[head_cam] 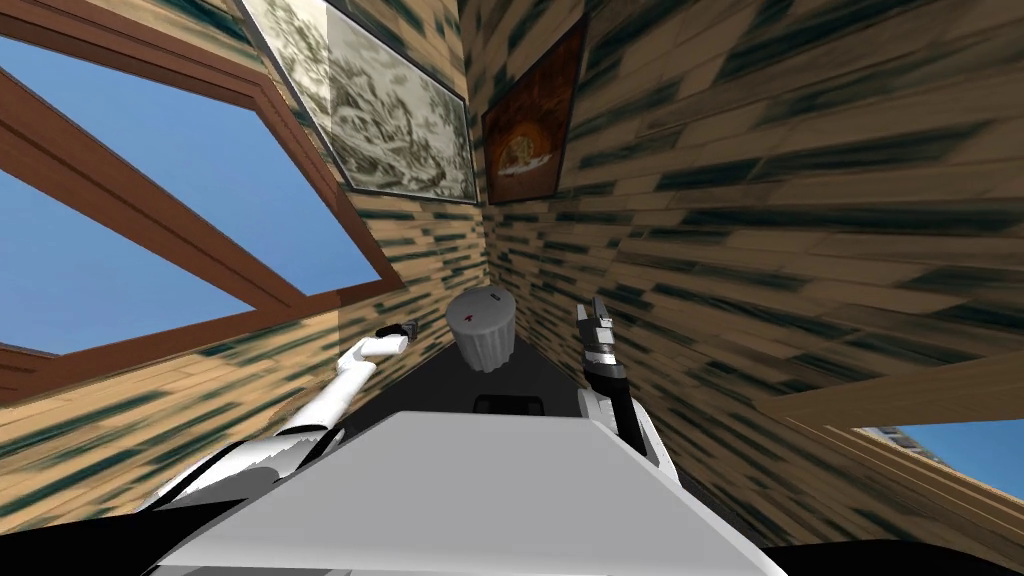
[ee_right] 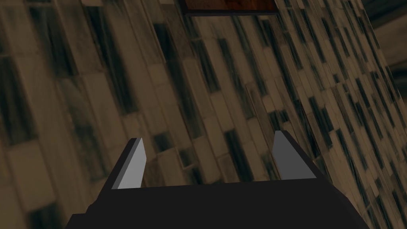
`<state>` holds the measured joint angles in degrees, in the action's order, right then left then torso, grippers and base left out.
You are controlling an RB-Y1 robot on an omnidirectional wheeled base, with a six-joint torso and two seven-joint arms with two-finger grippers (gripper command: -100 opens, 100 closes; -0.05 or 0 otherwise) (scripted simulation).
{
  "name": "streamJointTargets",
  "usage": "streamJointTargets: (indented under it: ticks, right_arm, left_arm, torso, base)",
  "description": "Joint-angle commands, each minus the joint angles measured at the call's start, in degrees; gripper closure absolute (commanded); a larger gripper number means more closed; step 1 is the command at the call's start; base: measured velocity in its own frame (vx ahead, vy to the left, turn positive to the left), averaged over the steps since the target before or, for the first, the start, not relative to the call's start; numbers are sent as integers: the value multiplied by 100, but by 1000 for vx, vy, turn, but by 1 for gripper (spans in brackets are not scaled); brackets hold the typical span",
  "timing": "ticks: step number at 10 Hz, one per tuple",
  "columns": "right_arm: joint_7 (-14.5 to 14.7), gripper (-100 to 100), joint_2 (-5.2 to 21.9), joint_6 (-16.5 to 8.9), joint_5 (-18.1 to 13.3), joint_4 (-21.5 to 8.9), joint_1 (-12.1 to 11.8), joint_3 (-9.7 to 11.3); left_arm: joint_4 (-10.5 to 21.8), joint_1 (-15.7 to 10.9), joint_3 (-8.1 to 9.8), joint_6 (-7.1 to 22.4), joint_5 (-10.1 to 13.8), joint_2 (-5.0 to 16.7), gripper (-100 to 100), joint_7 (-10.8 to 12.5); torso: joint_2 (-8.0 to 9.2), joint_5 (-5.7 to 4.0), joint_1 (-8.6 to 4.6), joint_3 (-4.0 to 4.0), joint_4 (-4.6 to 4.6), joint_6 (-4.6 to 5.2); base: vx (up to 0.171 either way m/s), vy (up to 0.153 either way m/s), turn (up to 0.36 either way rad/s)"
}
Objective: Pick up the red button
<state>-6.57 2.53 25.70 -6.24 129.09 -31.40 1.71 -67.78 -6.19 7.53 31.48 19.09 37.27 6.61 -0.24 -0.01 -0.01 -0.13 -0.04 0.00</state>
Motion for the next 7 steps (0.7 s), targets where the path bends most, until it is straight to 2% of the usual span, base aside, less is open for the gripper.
streamJointTargets:
  ticks: [1,2,3,6,7]
  right_arm:
    - [0,0,0,0,0,0,0,0]
    - [0,0,0,0,0,0,0,0]
    - [0,0,0,0,0,0,0,0]
    - [0,0,0,0,0,0,-1,0]
    - [0,0,0,0,0,0,0,0]
  left_arm:
    - [286,-98,19,195,49,36,-100,2]
    - [549,-244,79,371,132,106,-100,15]
    - [678,-244,79,467,132,106,-100,15]
    - [1179,-521,198,942,284,216,-100,27]
    - [1359,-521,198,979,284,216,-100,27]
  torso:
    - [0,0,0,0,0,0]
    - [2,1,1,0,-1,-4]
    - [0,0,-4,0,0,0]
    - [-3,1,-1,-3,-2,-4]
    - [-5,0,-1,-3,-1,-1]
  base:
    - [44,-14,-87]
    - [49,-29,-159]
    - [50,-22,-98]
    - [65,-17,-139]
    - [58,-12,-79]
